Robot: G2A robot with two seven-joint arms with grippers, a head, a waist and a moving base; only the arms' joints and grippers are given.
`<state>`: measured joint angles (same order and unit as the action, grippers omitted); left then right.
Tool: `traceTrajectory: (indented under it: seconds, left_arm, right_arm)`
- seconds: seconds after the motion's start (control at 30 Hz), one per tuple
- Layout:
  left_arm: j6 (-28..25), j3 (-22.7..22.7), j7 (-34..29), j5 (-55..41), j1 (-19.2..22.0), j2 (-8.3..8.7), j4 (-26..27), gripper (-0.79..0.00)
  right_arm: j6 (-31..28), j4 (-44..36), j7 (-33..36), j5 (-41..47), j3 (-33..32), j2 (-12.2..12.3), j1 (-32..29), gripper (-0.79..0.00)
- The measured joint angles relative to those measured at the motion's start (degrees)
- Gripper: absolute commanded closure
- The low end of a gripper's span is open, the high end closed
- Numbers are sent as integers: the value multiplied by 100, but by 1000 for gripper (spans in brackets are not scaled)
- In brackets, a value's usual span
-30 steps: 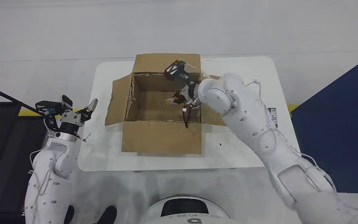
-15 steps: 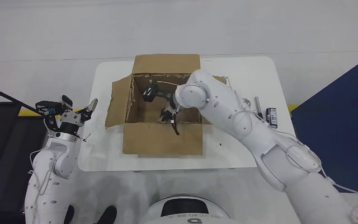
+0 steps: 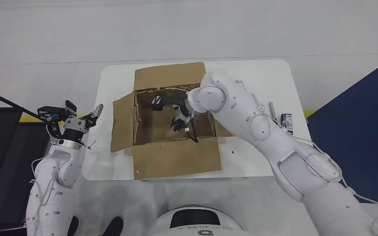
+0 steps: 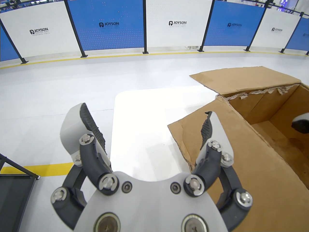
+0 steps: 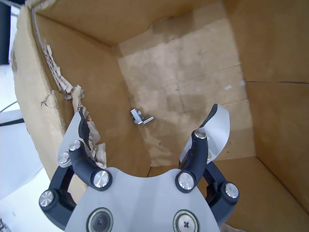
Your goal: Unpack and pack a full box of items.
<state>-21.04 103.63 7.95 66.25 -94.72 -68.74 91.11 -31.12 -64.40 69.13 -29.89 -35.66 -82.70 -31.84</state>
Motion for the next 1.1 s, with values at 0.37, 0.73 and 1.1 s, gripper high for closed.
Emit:
traceTrajectory:
  seconds: [0.37, 0.73, 1.1]
  left_arm:
    - [0, 0, 0, 0, 0, 0, 0, -785]
    - [0, 0, 0, 0, 0, 0, 0, -785]
    - [0, 0, 0, 0, 0, 0, 0, -785]
  right_arm:
    - [569, -433, 62, -821, -740, 407, -368, -754]
    - [-111, 511, 37, -702, 303, 1, -20, -702]
    - [-821, 1346, -416, -355, 1268, -198, 232, -785]
